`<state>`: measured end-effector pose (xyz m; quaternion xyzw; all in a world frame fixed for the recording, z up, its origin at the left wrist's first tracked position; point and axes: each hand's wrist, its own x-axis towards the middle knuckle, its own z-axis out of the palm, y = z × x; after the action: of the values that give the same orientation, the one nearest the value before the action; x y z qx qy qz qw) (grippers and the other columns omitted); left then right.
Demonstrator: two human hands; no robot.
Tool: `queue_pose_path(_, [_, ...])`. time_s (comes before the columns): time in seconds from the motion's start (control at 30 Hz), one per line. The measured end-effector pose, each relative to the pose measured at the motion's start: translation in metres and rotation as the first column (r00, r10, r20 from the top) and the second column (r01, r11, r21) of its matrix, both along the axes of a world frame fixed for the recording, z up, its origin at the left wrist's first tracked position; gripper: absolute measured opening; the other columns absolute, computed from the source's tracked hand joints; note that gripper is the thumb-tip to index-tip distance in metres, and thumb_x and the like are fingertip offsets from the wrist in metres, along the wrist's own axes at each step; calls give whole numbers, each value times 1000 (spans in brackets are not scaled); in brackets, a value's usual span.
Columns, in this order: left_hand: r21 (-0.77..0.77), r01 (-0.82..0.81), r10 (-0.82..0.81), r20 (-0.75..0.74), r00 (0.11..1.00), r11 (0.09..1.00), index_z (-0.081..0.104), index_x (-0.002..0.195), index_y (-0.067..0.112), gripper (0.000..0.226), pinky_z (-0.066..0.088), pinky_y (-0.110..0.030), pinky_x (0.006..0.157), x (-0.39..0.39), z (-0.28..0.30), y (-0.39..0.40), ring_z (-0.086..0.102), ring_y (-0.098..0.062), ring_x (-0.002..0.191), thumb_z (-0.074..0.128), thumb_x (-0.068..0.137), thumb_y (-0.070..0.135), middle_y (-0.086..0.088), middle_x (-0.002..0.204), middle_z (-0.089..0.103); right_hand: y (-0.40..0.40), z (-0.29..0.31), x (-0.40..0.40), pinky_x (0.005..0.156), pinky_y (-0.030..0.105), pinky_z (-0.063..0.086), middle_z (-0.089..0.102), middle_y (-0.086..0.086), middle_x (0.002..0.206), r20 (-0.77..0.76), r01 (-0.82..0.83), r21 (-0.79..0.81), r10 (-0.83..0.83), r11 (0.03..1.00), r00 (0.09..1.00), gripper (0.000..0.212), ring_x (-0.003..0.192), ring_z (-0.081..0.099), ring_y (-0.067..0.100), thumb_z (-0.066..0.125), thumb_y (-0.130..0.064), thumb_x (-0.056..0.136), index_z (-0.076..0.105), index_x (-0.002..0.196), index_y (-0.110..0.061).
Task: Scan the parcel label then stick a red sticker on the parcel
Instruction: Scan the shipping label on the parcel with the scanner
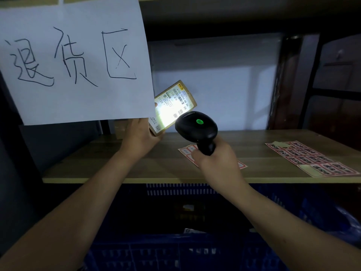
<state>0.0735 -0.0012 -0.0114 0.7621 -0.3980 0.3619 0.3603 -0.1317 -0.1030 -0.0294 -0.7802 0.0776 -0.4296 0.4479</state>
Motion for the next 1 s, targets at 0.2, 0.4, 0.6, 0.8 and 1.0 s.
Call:
queue_pose_path(0.2, [5, -15, 15, -25, 1000, 1000, 36, 140, 11, 87, 41, -26, 81, 4, -4, 0, 45, -31, 119, 84, 71, 34, -16, 132, 47, -2, -1, 0, 39, 12, 31, 49, -18, 46, -16, 18, -2, -18, 1000, 1000, 15, 42, 43, 2, 55, -25, 66, 41, 63, -26])
queue_pose_path(0.4, [-5, -28, 28, -16, 999, 1000, 34, 140, 11, 90, 40, -29, 84, 8, -10, -2, 40, -31, 120, 85, 70, 34, -17, 132, 43, -3, -3, 1, 40, 15, 28, 51, -19, 48, -29, 27, -9, -27, 1000, 999, 13, 43, 44, 3, 56, -26, 67, 43, 66, -27])
queue_pose_path(0.6, [-18, -31, 32, 29, 999, 999, 33, 140, 13, 90, 38, -28, 85, 11, -13, -2, 33, -27, 121, 86, 69, 32, -16, 134, 39, -2, -5, 0, 46, 25, 30, 53, -19, 51, -40, 52, 10, -51, 999, 998, 12, 45, 45, 4, 56, -28, 67, 47, 71, -22])
queue_pose_path(0.8, [-23, -35, 36, 31, 999, 999, 34, 141, 13, 90, 36, -28, 86, 12, -13, -3, 34, -30, 124, 86, 69, 30, -17, 135, 39, -2, -5, 0, 49, 26, 29, 50, -13, 49, -47, 71, 33, -69, 997, 997, 15, 45, 42, 6, 55, -29, 64, 50, 73, -18])
queue_pose_path(1.0, [-37, -43, 45, 44, 998, 998, 30, 142, 14, 93, 41, -29, 83, 13, -15, -4, 34, -30, 123, 86, 69, 30, -15, 134, 38, -1, -5, -1, 46, 24, 31, 50, -9, 51, -35, 72, 38, -71, 997, 997, 13, 46, 44, 5, 57, -27, 67, 51, 74, -18])
